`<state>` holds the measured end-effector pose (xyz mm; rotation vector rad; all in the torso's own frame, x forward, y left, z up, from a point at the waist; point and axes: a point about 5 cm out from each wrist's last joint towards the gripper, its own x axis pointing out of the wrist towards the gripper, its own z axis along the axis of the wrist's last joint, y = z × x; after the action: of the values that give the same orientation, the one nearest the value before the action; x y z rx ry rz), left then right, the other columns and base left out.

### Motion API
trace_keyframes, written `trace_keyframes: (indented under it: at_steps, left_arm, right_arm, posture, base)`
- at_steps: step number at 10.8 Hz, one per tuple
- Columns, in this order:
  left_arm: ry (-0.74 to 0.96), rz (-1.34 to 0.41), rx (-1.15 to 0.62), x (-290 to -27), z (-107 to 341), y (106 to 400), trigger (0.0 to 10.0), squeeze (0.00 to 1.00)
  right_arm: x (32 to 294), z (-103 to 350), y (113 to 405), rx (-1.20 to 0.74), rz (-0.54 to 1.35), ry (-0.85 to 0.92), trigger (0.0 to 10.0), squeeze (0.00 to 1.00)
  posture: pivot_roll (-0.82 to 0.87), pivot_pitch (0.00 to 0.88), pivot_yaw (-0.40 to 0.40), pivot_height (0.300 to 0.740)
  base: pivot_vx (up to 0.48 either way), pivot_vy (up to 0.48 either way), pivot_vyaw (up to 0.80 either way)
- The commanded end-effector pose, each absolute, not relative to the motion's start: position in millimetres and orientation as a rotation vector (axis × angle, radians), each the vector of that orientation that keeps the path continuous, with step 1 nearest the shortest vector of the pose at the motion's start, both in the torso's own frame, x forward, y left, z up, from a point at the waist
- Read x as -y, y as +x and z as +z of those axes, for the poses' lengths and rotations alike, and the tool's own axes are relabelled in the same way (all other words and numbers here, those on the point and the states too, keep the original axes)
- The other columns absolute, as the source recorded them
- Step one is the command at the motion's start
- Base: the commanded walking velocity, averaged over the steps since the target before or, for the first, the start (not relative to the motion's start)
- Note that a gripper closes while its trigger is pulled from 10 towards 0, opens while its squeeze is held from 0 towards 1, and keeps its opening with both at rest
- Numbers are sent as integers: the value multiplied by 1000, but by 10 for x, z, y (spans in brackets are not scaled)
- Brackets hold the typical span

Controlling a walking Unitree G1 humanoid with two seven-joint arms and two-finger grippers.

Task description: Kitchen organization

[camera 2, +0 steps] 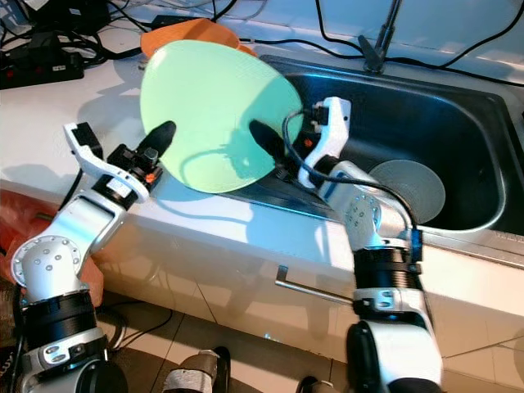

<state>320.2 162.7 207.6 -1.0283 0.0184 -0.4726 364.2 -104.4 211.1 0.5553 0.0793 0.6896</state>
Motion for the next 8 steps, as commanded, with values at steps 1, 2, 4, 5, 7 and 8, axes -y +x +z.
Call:
trace_keyframes:
  at_steps: [1,2,4,5,7,8]
  left_arm:
    - [-1068,-532,11,-1575,2109,3199,0,0]
    - [-1122,-524,12,-1580,2076,3223,0,0]
    - [-1186,-469,0,-1605,1967,3276,0,0]
    - [-1185,-471,-1,-1605,1966,3276,0,0]
    - [-1189,-450,-4,-1641,1943,3296,0,0]
    - [-1189,-438,-11,-1662,1923,3306,0,0]
  right_arm:
    - [1000,2204,3648,-67,715,612,0,0]
    - [978,2223,3650,-66,727,630,0,0]
    - [954,2257,3667,-65,725,670,0,0]
    - [954,2263,3666,-65,725,673,0,0]
    - [958,2274,3656,-65,732,677,0,0]
    - [960,2275,3655,-69,735,678,0,0]
  posture:
    - [237,123,1,740]
    - [238,122,0,740]
    - [223,123,8,740]
    - [222,124,8,740]
    - [221,126,7,740]
    - [219,126,8,740]
  base:
    - [0,0,0]
    - [0,0,0]
    - [0,0,0]
    - [0,0,0]
    - [0,0,0]
    - [0,0,0]
